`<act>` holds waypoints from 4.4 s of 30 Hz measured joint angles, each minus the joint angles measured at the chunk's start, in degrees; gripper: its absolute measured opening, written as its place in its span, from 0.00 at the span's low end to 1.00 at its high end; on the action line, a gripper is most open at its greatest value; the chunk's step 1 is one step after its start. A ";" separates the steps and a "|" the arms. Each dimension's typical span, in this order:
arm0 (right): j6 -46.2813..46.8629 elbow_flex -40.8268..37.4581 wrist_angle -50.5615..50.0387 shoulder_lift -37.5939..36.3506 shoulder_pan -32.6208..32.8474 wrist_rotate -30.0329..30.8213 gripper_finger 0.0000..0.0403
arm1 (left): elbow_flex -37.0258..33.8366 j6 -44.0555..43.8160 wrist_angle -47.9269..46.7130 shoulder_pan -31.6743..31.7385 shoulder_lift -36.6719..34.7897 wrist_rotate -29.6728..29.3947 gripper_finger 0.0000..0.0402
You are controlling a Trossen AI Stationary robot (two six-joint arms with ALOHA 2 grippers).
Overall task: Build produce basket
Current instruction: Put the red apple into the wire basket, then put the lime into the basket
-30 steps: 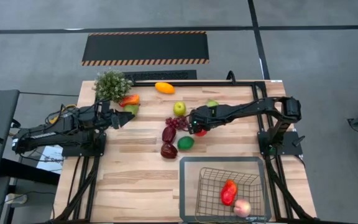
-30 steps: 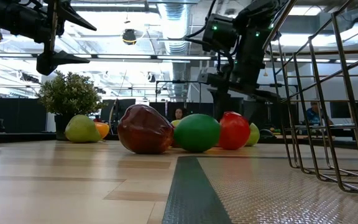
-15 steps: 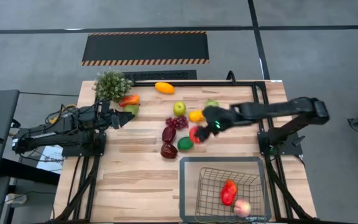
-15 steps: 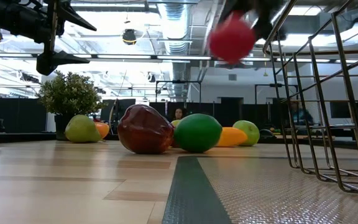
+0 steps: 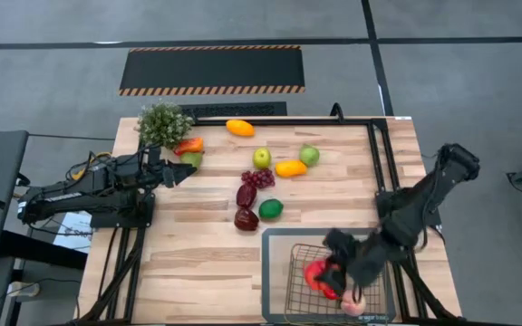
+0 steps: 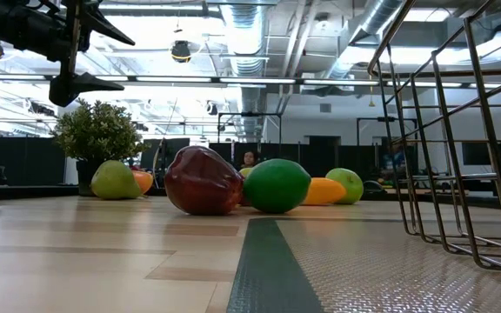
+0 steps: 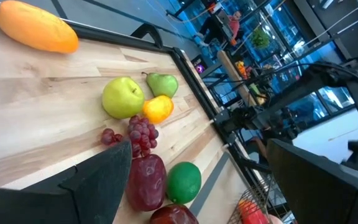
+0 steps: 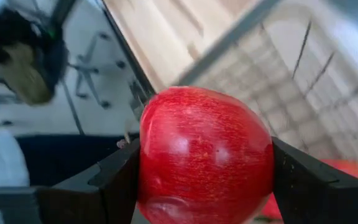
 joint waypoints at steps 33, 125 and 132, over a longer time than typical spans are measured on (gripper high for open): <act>-9.92 -0.04 0.22 12.53 4.82 -15.32 0.87 | 0.00 -0.46 -1.62 -0.02 0.00 0.00 0.90; -84.43 22.81 -13.68 32.80 -43.37 -14.94 0.60 | 0.00 1.00 -4.61 0.00 0.02 -1.51 0.90; -74.17 22.84 -16.97 19.36 -41.00 -15.86 0.61 | 0.00 0.96 -4.48 -0.02 0.00 -1.51 0.90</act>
